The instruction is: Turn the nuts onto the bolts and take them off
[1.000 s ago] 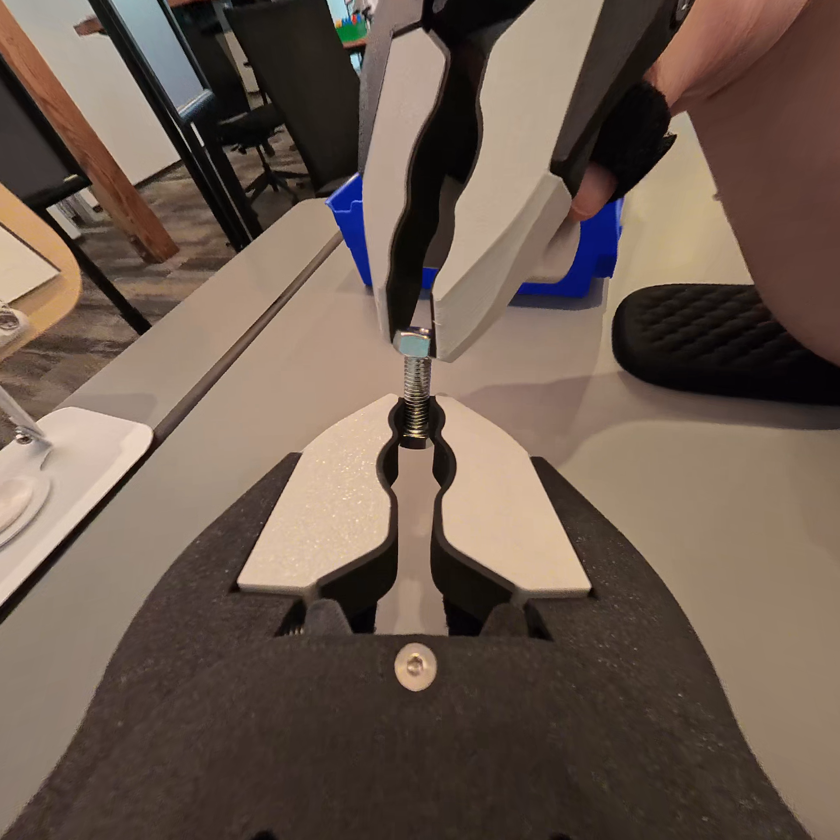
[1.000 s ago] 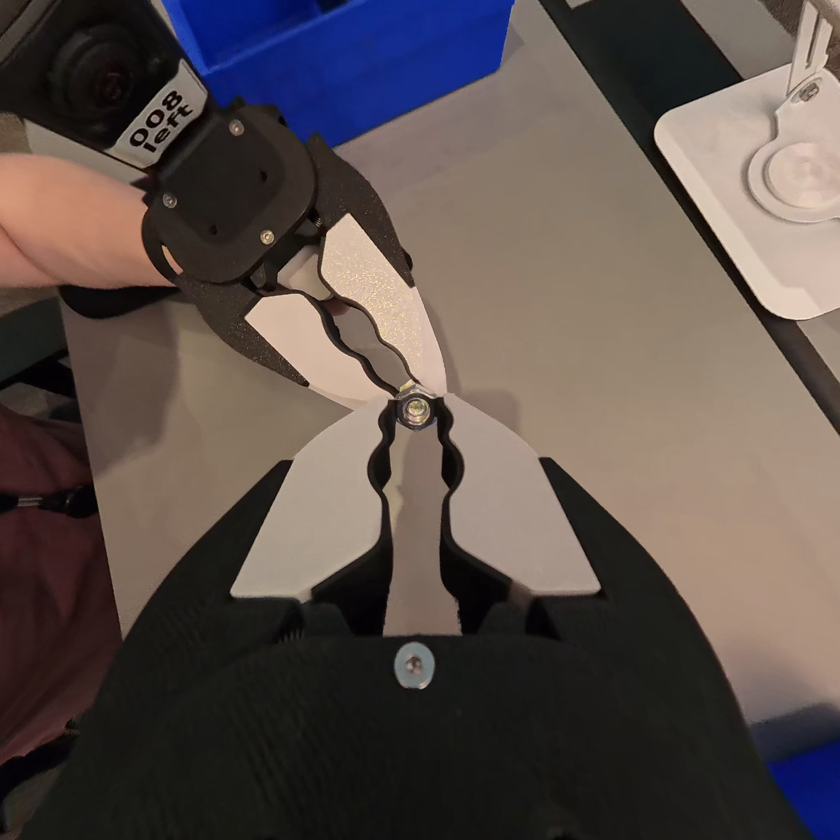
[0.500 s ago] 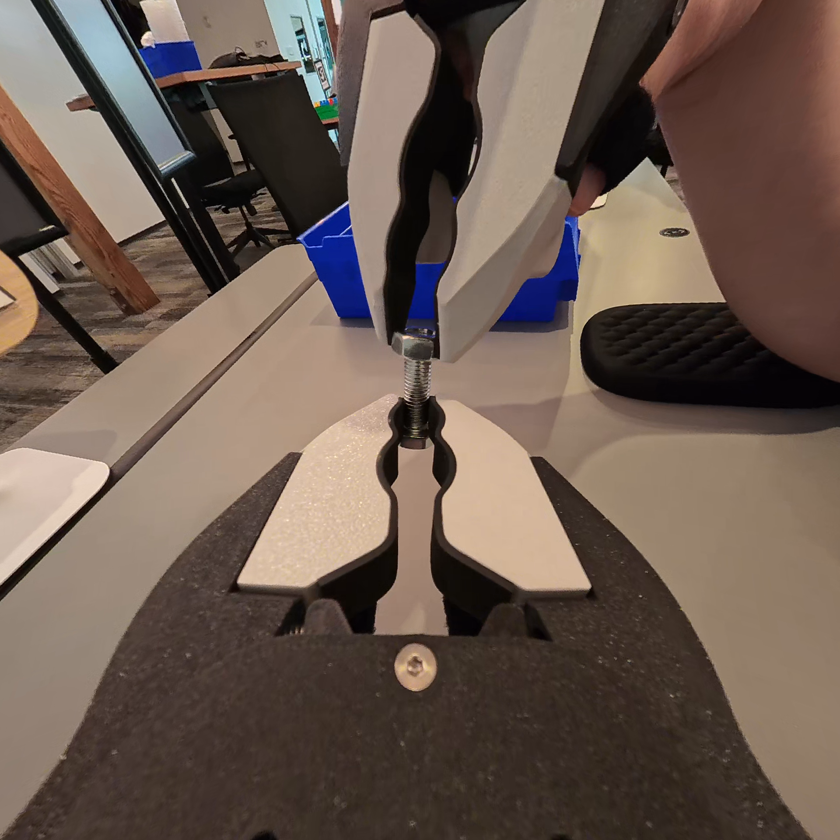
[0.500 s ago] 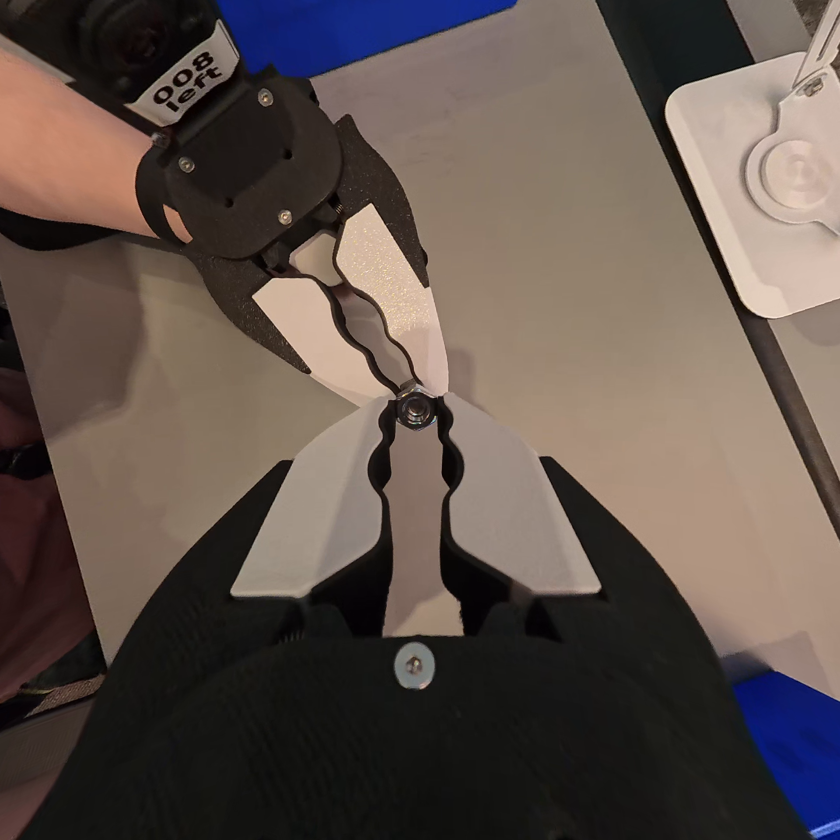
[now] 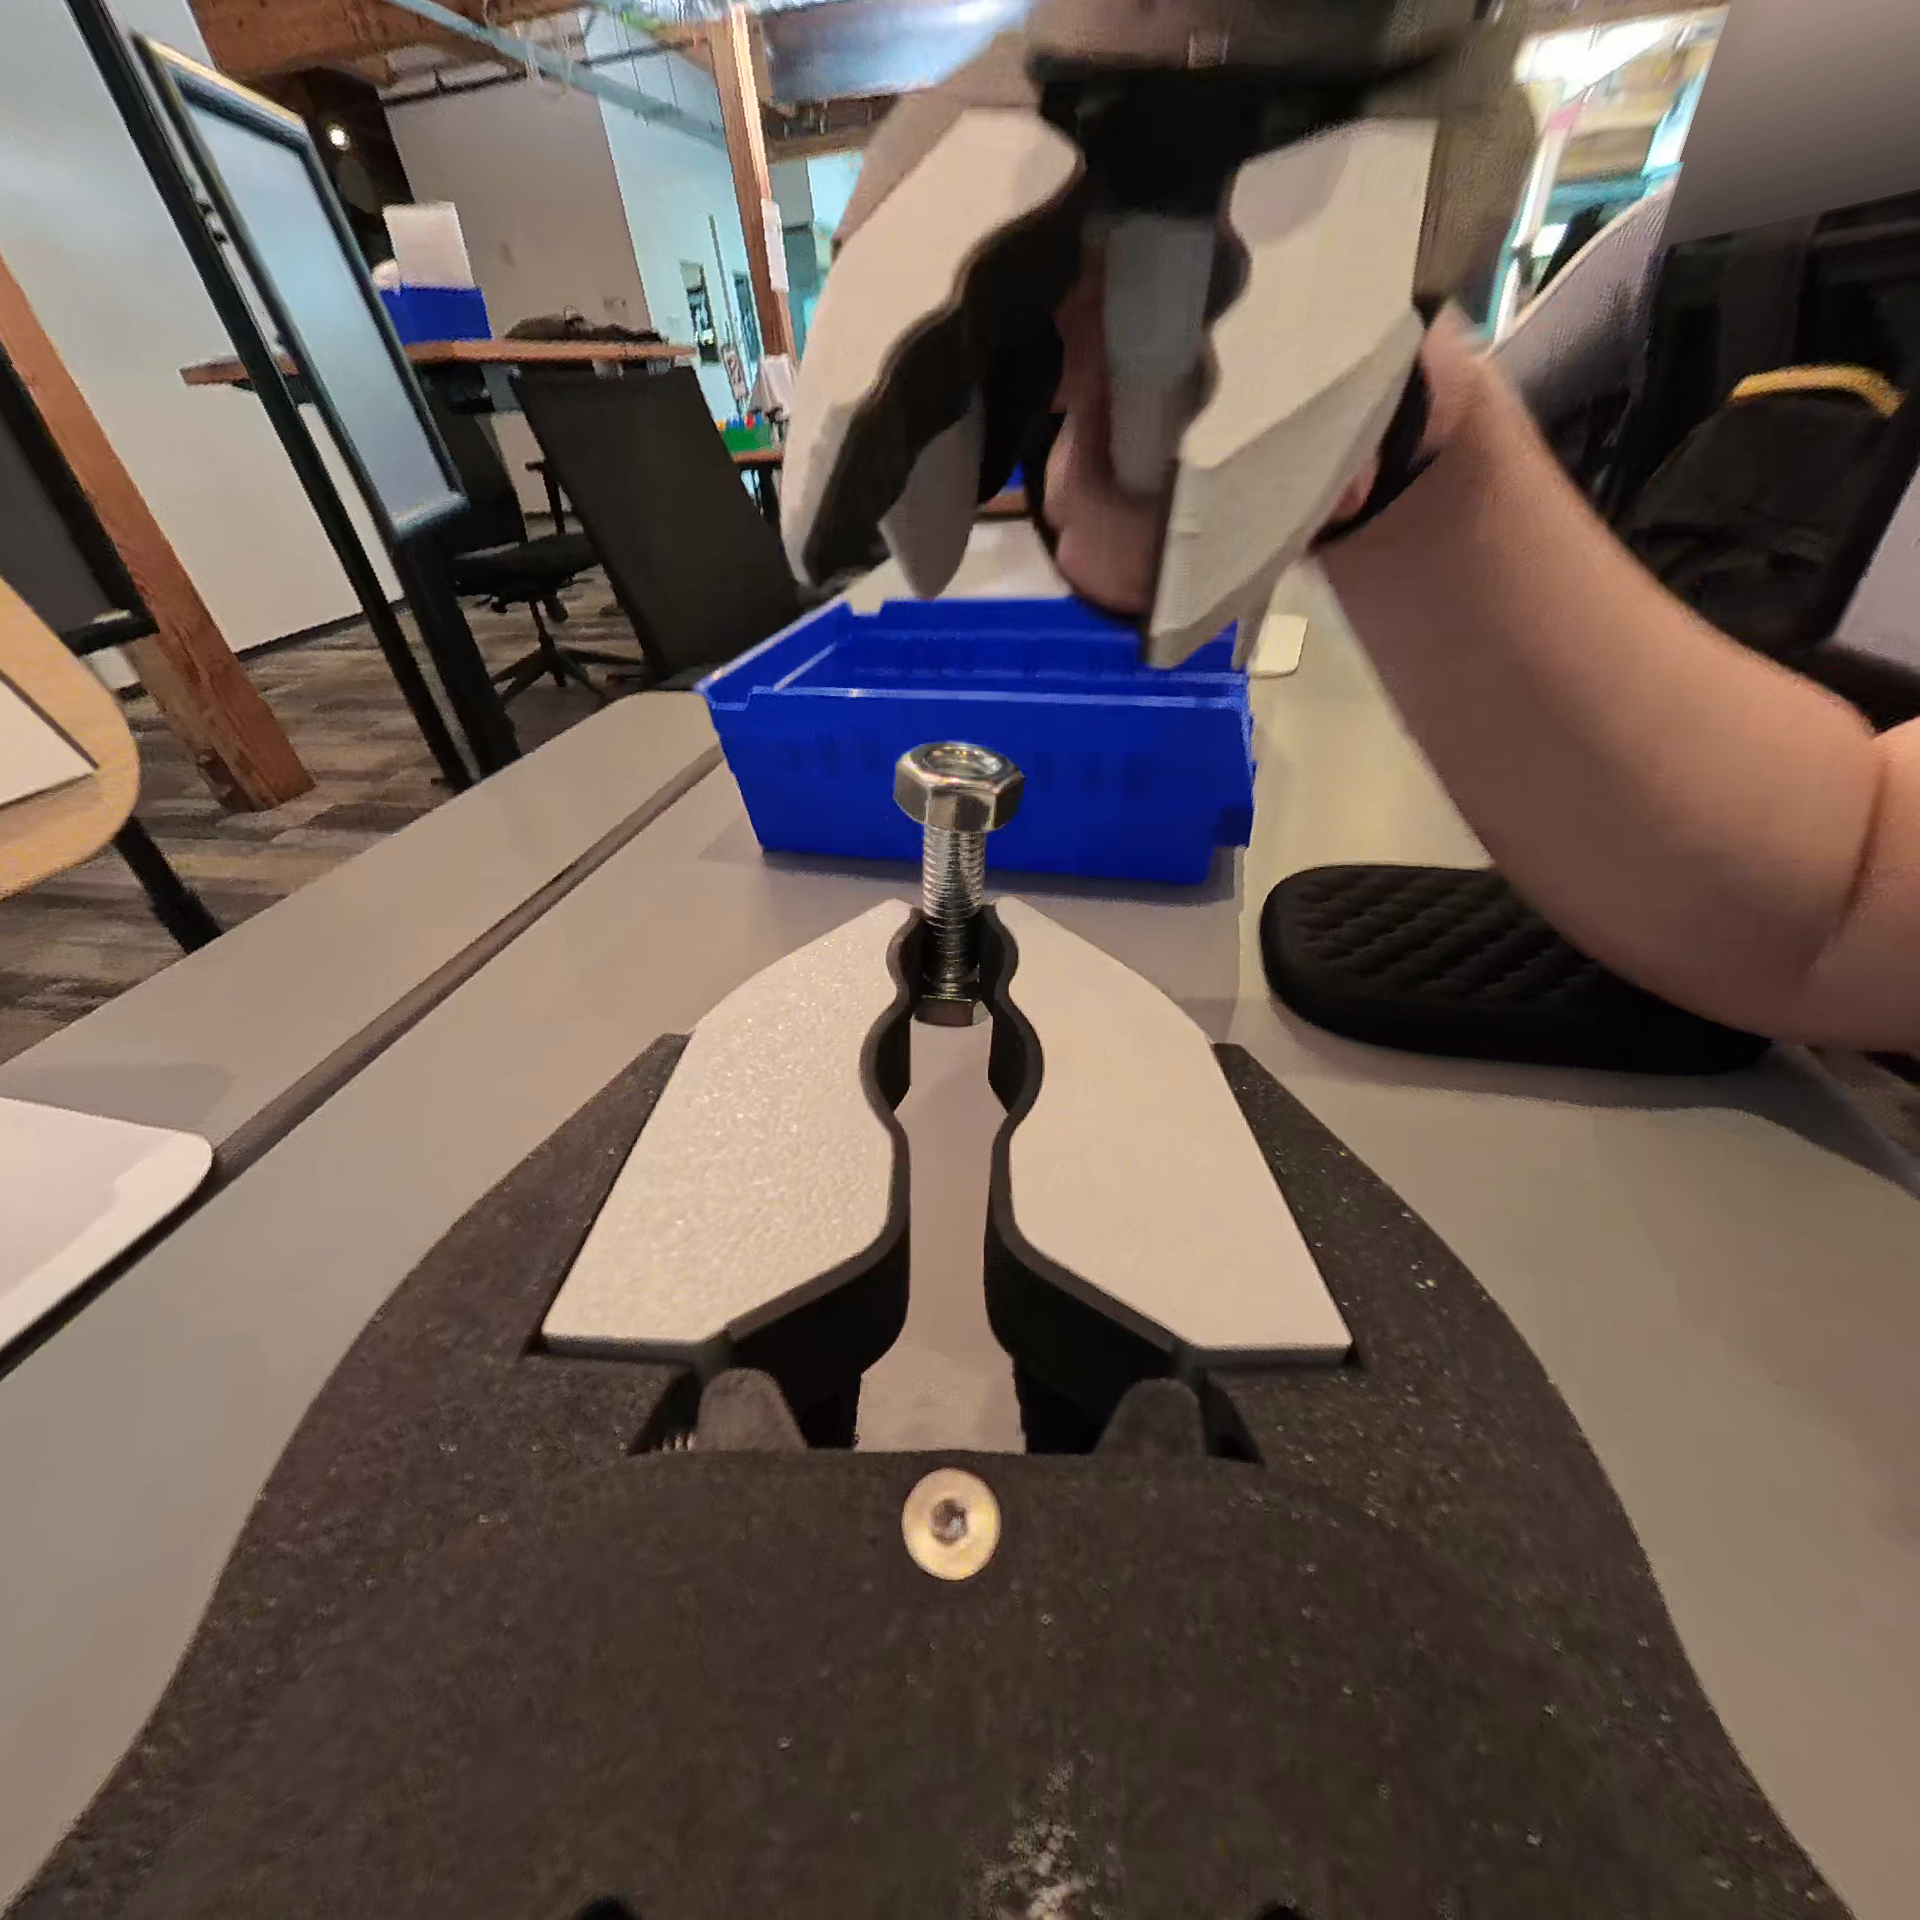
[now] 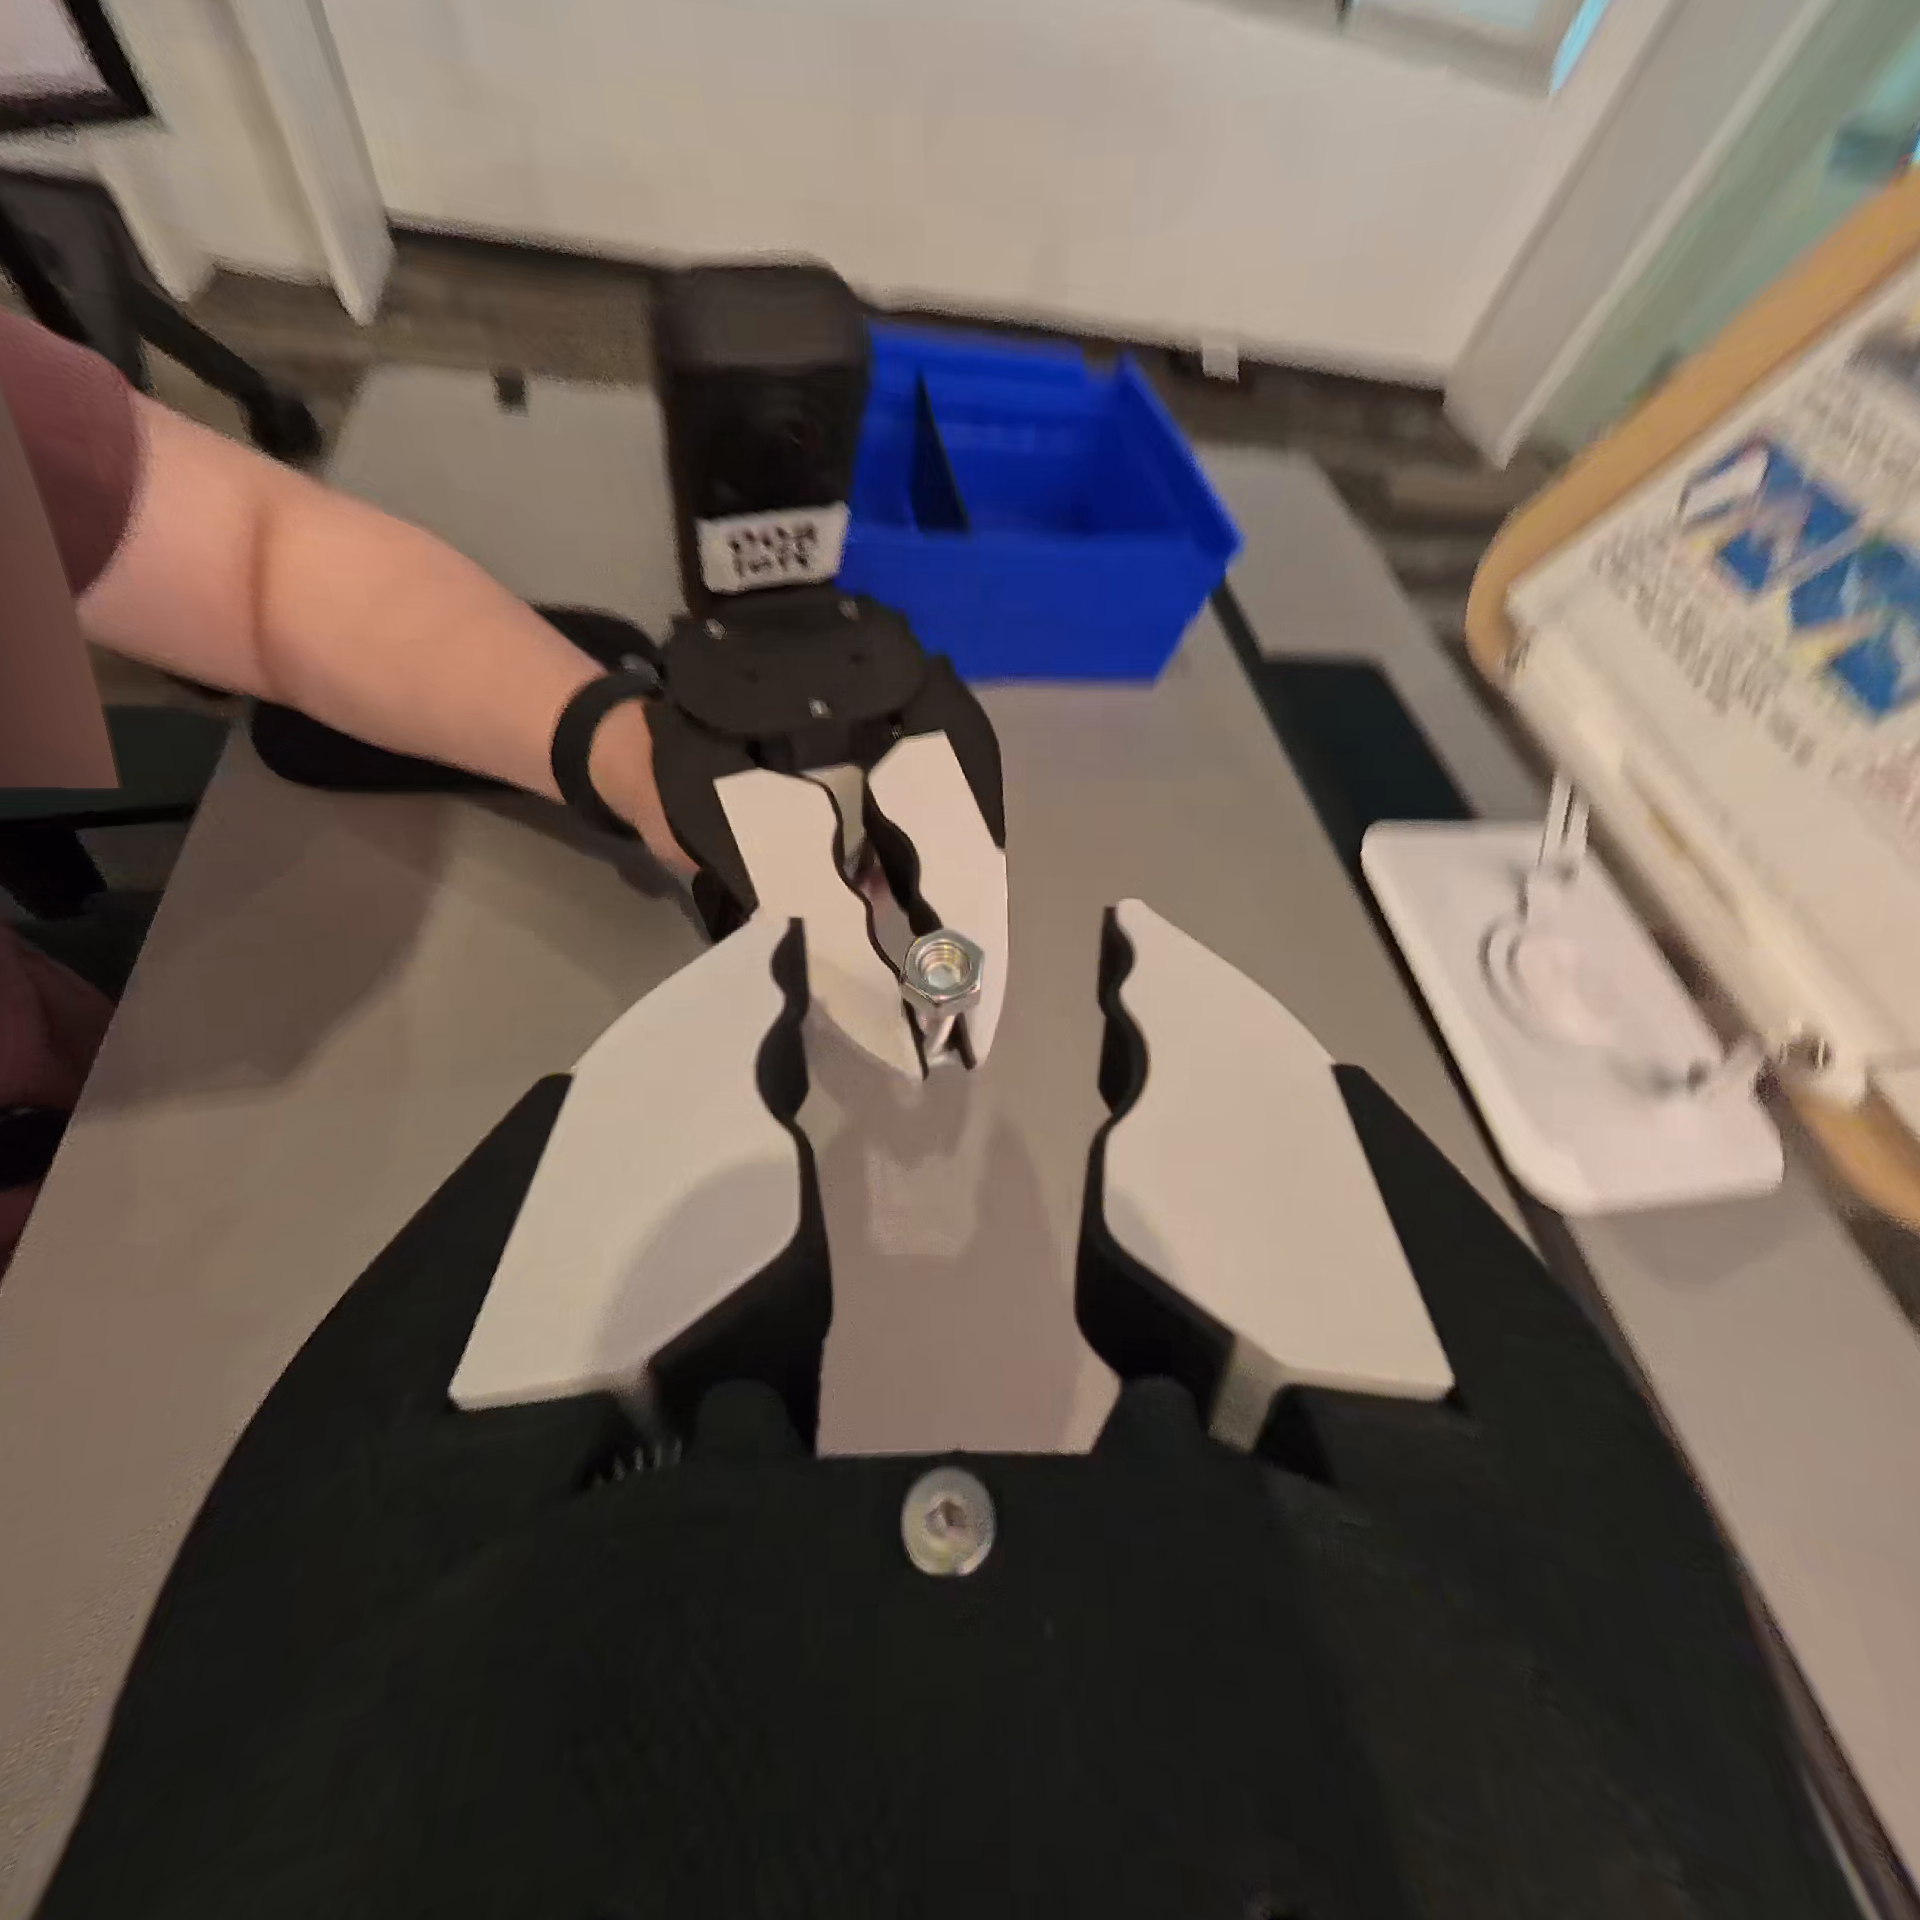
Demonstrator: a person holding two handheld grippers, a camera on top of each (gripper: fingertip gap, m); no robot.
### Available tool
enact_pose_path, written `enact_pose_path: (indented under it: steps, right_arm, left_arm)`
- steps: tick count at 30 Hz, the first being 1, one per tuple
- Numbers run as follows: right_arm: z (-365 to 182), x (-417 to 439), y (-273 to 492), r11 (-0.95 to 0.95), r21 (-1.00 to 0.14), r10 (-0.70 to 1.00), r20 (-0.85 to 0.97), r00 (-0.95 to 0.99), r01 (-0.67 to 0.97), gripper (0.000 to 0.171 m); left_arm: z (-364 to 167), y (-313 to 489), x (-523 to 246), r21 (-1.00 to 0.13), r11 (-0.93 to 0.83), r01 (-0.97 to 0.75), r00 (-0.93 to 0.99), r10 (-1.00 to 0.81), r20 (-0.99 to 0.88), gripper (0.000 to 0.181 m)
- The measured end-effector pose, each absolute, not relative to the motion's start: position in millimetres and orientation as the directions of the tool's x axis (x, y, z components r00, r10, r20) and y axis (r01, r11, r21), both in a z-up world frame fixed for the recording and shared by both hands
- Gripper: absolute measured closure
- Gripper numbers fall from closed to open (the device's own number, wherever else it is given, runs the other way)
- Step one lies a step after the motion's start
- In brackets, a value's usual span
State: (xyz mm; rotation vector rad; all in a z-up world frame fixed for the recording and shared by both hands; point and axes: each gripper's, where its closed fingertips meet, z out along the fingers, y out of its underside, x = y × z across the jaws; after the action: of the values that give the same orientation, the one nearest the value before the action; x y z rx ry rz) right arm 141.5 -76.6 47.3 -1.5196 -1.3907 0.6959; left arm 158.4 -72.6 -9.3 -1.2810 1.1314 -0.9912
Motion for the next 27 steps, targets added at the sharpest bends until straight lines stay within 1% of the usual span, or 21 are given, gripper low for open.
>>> enact_pose_path:
  steps: [2, 4, 7, 11, 14, 27]
  right_arm:
    - [61, 135, -83, 0.149, -0.947, 0.973, 0.192, 0.128, 0.285, 0.114]
    - [74, 128, -85, 0.136, -0.980, 0.984, 0.150, 0.092, 0.143, 0.113]
    - [78, 119, -82, 0.090, -0.994, 0.992, 0.095, 0.088, 0.057, 0.105]
    - [72, 108, -81, 0.095, -0.993, 0.990, 0.102, 0.094, 0.071, 0.099]
    - [66, 102, -83, 0.111, -0.988, 0.988, 0.122, 0.093, 0.111, 0.099]
    - [67, 103, -92, 0.173, -0.972, 0.979, 0.187, 0.081, 0.162, 0.100]
  left_arm:
    - [5, -76, 153, -1.000, 0.020, 0.013, 0.149, -0.989, -0.018, 0.172]
    - [18, -77, 147, -0.997, -0.016, 0.071, 0.116, -0.993, 0.024, 0.172]
    - [31, -77, 139, -0.993, -0.031, 0.117, 0.097, -0.994, 0.043, 0.172]
    - [33, -75, 136, -0.995, -0.009, 0.104, 0.111, -0.994, 0.021, 0.172]
    - [35, -74, 135, -0.995, -0.009, 0.103, 0.114, -0.993, 0.020, 0.172]
    - [43, -60, 122, -0.995, 0.001, 0.103, 0.181, -0.983, 0.018, 0.172]
